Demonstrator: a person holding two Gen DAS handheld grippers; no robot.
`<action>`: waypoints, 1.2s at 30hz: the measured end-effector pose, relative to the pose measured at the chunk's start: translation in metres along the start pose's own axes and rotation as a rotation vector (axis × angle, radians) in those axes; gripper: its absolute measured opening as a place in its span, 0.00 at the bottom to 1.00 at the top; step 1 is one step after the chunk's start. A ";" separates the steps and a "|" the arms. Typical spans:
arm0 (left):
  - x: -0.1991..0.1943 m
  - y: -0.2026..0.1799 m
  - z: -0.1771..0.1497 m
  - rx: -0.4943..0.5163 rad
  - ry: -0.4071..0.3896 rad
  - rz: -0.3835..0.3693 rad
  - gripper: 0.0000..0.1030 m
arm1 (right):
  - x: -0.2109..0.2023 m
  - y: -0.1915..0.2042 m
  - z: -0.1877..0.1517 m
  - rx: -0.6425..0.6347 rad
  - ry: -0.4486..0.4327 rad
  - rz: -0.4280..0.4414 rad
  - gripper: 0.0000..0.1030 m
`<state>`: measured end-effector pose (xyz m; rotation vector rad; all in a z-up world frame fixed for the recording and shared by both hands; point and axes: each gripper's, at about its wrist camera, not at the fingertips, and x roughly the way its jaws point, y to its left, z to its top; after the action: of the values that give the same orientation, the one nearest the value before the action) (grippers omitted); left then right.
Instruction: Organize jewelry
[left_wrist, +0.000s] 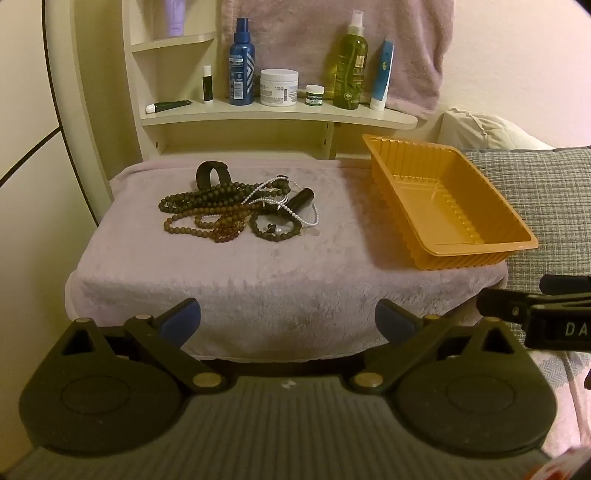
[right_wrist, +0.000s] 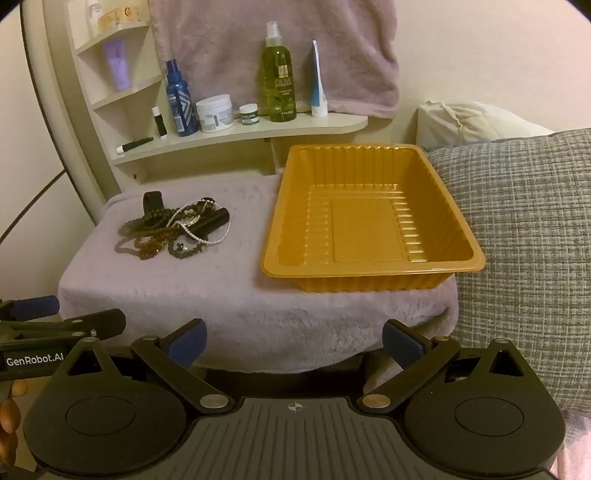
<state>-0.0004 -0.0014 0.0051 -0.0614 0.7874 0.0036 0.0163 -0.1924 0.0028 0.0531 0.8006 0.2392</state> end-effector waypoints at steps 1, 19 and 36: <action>0.000 0.000 0.000 0.000 0.000 0.000 0.97 | 0.000 0.000 0.000 0.000 0.000 0.000 0.98; -0.001 -0.001 0.000 0.002 -0.001 -0.004 0.97 | -0.001 0.002 0.000 0.005 -0.008 0.001 0.98; -0.004 -0.003 -0.001 -0.003 -0.003 -0.006 0.97 | -0.002 0.002 0.000 0.008 -0.007 0.001 0.98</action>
<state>-0.0036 -0.0041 0.0073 -0.0668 0.7846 -0.0005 0.0148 -0.1913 0.0045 0.0620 0.7944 0.2365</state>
